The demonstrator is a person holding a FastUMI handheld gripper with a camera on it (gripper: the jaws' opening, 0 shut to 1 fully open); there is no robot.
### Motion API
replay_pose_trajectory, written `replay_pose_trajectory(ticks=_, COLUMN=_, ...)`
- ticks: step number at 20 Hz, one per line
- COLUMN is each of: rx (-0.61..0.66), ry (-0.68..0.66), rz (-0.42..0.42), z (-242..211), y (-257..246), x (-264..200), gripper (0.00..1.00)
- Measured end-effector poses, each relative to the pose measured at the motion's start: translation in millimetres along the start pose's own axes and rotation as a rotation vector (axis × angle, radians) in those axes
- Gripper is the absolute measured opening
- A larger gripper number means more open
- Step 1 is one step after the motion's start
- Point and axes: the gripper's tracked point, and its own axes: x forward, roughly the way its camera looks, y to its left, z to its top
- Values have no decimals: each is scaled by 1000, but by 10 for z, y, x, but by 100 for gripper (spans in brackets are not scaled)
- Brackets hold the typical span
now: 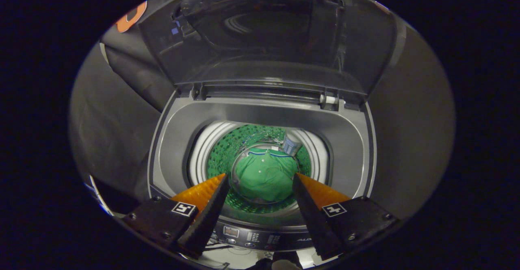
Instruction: Put the clothes into the washing machine and then close the washing machine lid.
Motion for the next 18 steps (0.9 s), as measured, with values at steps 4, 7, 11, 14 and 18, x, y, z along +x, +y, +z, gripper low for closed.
replay_pose_trajectory(ticks=4, rx=-24, ry=-27, rz=-2, z=15, y=0, x=-95, gripper=98)
replay_pose_trajectory(ticks=7, rx=-44, ry=-75, rz=1, z=102, y=7, x=-274, gripper=98)
replay_pose_trajectory(ticks=11, rx=-82, ry=-192, rz=7, z=386, y=32, x=-677, gripper=98)
replay_pose_trajectory(ticks=14, rx=-94, ry=-298, rz=12, z=669, y=45, x=-1058, gripper=98)
replay_pose_trajectory(ticks=18, rx=-91, ry=-415, rz=24, z=982, y=61, x=-1528, gripper=98)
